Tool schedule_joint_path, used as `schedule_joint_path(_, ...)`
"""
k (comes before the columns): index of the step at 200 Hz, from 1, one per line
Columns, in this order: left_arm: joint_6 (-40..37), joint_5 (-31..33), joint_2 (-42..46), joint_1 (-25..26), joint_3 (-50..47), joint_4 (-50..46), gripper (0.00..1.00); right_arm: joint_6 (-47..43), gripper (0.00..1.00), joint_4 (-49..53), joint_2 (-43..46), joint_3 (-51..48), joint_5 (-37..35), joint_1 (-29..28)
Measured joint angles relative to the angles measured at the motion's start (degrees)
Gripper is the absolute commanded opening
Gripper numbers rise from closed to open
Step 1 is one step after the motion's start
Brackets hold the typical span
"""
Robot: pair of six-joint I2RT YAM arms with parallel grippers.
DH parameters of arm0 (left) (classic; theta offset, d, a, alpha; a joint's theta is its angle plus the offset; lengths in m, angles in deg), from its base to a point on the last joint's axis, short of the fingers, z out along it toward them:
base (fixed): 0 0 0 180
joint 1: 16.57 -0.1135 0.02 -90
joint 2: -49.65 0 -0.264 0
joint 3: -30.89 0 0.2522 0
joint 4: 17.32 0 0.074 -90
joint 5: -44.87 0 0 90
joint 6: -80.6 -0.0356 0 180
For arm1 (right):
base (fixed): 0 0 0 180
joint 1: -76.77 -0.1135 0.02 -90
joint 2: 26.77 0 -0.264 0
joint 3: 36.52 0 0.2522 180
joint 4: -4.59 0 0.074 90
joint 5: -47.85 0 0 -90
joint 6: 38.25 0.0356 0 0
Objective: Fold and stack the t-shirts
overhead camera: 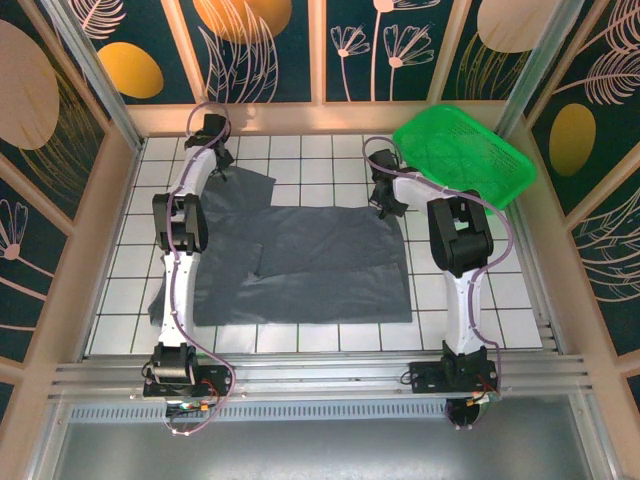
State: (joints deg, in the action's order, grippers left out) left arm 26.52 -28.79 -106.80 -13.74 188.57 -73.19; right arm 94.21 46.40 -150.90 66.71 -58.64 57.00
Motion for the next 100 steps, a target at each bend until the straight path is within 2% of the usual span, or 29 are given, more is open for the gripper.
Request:
schedule_joint_path(14, 0.2, -0.6, 0.0, 0.5, 0.2, -0.5, 0.00, 0.0, 0.00, 0.0, 0.0, 0.0, 0.0, 0.0)
schedule_joint_path(60, 0.1, -1.1, 2.0, 0.9, -2.3, -1.0, 0.00, -0.4, 0.00, -0.1, 0.4, -0.2, 0.7, 0.0)
schedule_joint_path(100, 0.5, -3.5, 12.0, 1.0, -17.1, 0.5, 0.00, -2.6, 0.00, -0.6, 2.3, -2.4, 4.0, -0.7)
